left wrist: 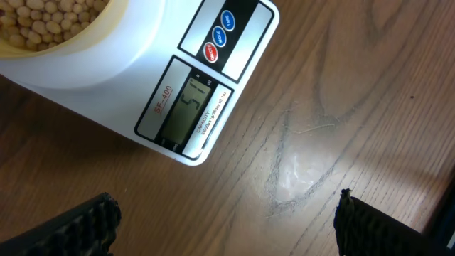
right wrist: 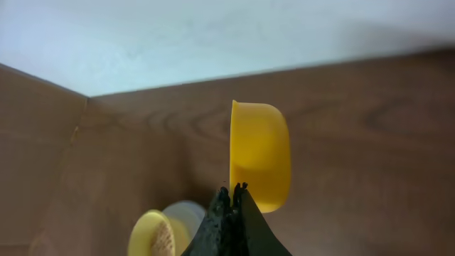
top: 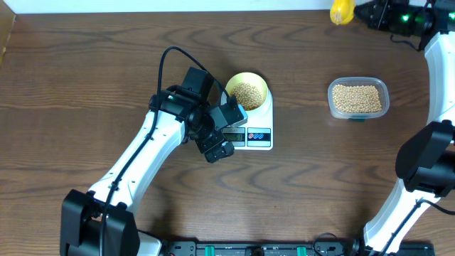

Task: Scoop item into bowl and weigh 50g on scale
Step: 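Swing the empty scoop right back to the soybean tub, then push the scoop into the soybeans in the tub with the right gripper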

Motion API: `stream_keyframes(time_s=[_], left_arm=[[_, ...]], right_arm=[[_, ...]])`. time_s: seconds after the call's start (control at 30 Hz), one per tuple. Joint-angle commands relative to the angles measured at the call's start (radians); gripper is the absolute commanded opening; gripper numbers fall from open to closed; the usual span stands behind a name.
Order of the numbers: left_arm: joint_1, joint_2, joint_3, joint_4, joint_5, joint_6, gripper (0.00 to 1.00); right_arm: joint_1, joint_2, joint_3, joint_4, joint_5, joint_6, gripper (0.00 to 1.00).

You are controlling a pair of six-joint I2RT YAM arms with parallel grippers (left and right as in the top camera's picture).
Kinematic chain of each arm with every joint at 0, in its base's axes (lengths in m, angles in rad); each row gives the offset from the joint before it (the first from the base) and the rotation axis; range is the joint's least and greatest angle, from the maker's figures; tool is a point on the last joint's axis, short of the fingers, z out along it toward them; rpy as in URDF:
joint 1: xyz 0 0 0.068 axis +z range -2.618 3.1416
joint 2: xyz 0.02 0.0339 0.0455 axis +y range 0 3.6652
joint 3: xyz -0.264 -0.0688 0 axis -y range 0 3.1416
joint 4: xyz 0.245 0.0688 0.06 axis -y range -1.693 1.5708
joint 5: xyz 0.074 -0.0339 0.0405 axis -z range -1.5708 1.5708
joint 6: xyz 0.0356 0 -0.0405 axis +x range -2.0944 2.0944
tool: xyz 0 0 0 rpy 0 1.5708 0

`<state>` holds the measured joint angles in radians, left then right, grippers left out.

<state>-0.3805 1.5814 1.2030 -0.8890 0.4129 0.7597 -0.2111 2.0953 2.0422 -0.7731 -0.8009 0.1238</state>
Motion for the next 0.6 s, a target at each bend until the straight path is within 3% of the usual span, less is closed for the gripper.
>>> stream_keyframes(time_s=[0.0,0.23,0.57], left_arm=[[0.003,0.006,-0.002,-0.003,0.005,0.007,0.98],[0.003,0.006,-0.002,-0.003,0.005,0.007,0.98],[0.003,0.006,-0.002,-0.003,0.005,0.006,0.98]], right_arm=[[0.003,-0.029,0.019,-0.058,-0.021,0.01,0.01],[-0.004,-0.029,0.019,-0.254,0.012,-0.045,0.01],[-0.008,-0.029,0.019,-0.529,0.31,-0.055,0.01]])
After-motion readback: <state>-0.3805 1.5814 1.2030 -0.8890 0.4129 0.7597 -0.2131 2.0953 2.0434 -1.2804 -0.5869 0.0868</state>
